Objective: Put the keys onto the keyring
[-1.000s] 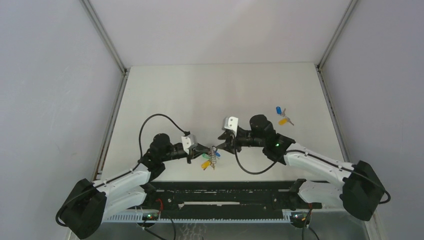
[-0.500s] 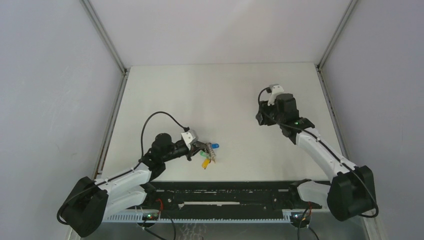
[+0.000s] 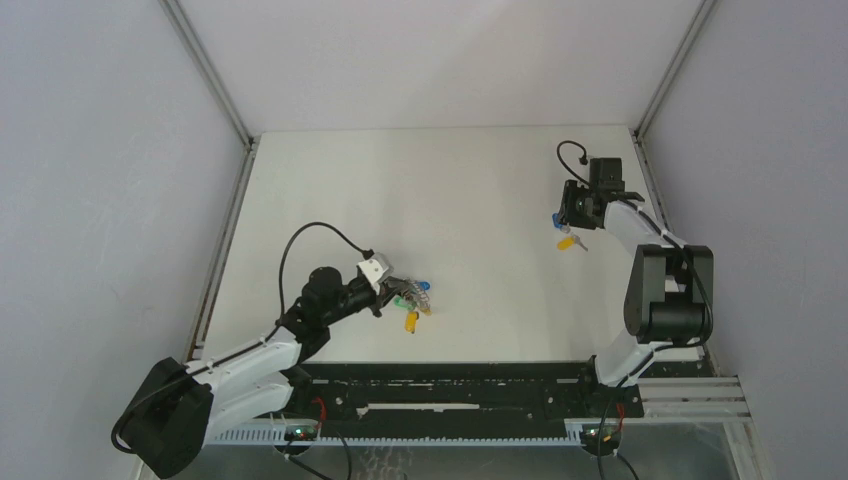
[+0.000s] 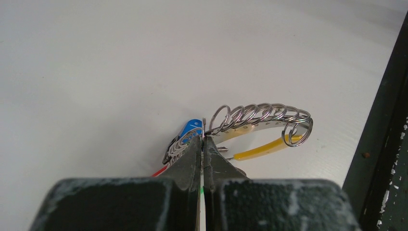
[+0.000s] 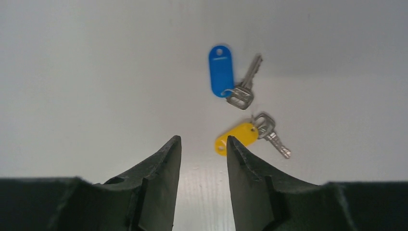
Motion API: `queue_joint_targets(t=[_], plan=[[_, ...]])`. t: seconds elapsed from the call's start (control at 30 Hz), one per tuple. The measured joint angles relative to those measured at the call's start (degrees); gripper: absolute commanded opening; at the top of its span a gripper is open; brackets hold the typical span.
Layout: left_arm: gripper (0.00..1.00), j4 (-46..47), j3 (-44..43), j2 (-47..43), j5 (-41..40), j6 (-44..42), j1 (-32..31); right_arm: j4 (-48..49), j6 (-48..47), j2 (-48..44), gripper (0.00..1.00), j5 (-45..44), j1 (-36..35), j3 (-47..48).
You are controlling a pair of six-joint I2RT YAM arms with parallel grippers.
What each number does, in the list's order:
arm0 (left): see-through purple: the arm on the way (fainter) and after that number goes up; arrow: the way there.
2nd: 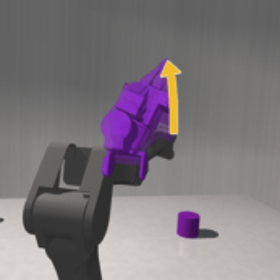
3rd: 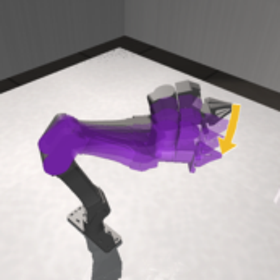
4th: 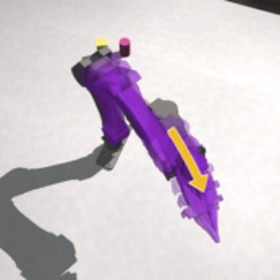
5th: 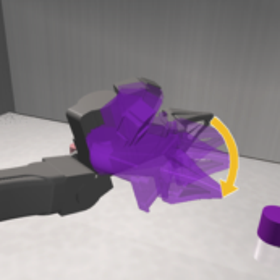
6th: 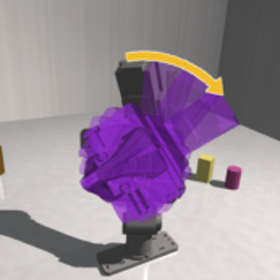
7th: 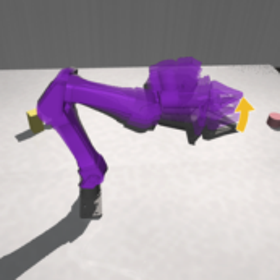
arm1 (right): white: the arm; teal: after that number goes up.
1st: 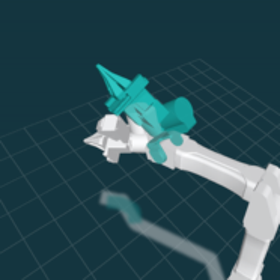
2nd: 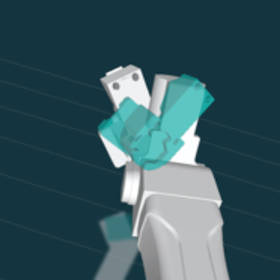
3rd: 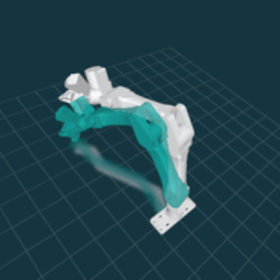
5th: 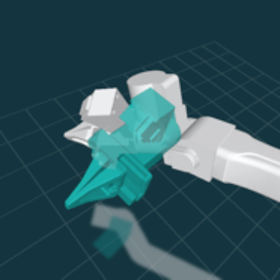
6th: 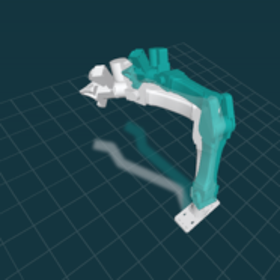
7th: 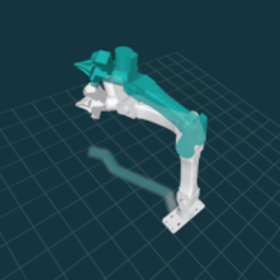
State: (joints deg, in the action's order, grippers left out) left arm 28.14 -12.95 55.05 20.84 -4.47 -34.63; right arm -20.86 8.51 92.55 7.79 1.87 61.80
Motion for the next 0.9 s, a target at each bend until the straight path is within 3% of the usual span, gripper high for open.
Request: queue_joint_targets(t=[0.2,0.67,0.9], plan=[[0.0,-0.02,0.0,0.07,-1.03,0.0,0.0,-4.02,-0.74,7.32,0.3,-0.48,3.06,4.37],[0.0,-0.24,0.0,0.94,-1.25,-0.02,0.0,-9.38,-2.14,15.85,0.26,-2.82,4.59,11.85],[0.0,-0.28,0.0,0.94,-1.25,-0.02,0.0,-11.37,-2.36,17.68,0.08,-2.84,4.63,11.85]])
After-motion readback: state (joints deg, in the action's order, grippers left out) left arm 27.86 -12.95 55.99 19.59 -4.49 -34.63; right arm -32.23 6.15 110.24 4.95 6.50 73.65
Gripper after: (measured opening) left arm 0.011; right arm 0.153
